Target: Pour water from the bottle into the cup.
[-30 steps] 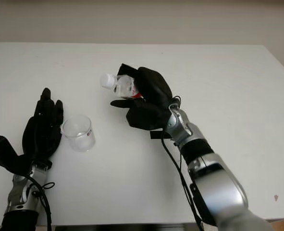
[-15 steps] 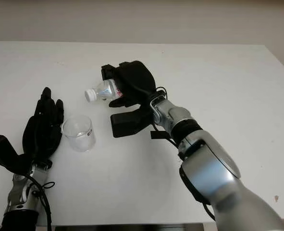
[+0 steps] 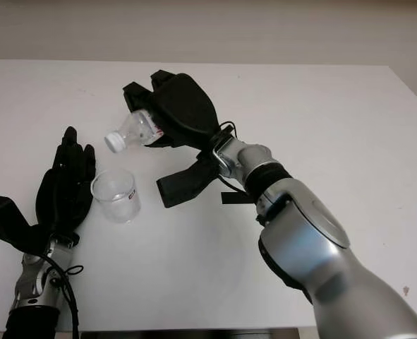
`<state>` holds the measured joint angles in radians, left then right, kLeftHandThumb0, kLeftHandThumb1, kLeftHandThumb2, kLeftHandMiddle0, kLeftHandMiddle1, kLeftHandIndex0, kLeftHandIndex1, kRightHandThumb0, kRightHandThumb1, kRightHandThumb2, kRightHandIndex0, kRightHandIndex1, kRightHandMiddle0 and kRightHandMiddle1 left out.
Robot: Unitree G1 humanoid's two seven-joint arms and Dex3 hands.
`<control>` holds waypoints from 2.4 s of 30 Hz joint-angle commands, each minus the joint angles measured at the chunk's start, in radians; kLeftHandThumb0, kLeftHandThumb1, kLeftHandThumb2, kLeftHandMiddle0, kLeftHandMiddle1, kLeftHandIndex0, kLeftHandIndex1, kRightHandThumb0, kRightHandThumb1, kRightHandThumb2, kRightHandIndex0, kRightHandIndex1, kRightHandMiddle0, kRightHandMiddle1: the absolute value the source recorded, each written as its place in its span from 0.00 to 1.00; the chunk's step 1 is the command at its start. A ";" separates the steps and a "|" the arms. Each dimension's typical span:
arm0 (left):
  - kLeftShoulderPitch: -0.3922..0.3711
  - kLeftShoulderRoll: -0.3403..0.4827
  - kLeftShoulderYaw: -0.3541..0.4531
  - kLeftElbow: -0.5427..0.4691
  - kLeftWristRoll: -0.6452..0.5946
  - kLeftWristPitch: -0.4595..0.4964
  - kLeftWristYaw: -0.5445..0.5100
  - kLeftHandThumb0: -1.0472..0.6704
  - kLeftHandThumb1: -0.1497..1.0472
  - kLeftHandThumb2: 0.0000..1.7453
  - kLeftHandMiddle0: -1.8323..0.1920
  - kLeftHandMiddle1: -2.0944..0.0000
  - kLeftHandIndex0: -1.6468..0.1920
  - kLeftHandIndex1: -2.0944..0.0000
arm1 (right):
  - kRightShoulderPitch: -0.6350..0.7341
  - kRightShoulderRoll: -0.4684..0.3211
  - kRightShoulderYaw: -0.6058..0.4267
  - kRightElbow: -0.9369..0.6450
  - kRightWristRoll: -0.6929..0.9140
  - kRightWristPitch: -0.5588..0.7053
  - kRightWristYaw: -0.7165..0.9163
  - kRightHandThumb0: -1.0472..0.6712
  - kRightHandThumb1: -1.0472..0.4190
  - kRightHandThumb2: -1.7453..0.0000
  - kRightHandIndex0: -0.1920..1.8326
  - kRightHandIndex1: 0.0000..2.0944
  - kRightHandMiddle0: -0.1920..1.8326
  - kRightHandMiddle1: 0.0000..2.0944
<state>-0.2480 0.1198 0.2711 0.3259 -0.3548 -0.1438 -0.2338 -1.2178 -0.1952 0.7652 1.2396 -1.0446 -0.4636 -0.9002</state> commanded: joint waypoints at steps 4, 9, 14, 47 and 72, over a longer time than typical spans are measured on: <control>0.001 -0.014 -0.002 0.027 0.005 -0.019 -0.006 0.18 1.00 0.25 0.98 0.97 0.97 0.97 | -0.049 0.001 0.052 -0.007 -0.049 0.024 -0.060 0.32 0.00 0.93 0.70 1.00 0.32 0.89; 0.001 -0.019 -0.002 0.027 0.002 -0.019 -0.002 0.18 1.00 0.24 0.98 0.97 0.97 0.97 | -0.078 -0.006 0.141 -0.008 -0.150 0.088 -0.110 0.30 0.00 0.91 0.66 1.00 0.28 0.86; 0.001 -0.021 -0.003 0.035 0.005 -0.033 -0.005 0.19 1.00 0.25 0.98 0.97 0.97 0.97 | -0.088 -0.004 0.181 -0.003 -0.185 0.105 -0.155 0.30 0.00 0.82 0.66 1.00 0.33 0.99; 0.012 -0.017 0.006 0.033 -0.011 -0.020 -0.020 0.19 1.00 0.24 0.98 0.97 0.97 0.97 | 0.183 -0.008 -0.529 -0.149 0.802 -0.104 0.801 0.39 0.00 0.80 0.81 1.00 0.66 1.00; 0.029 -0.016 0.000 0.005 -0.012 0.008 -0.039 0.18 1.00 0.26 0.99 0.98 0.98 0.98 | 0.795 0.047 -0.853 -1.171 1.257 0.605 1.032 0.38 0.00 0.77 0.82 1.00 0.63 1.00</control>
<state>-0.2395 0.1117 0.2712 0.3277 -0.3626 -0.1436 -0.2701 -0.4305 -0.1534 -0.0769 0.1005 0.2009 0.1268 0.1353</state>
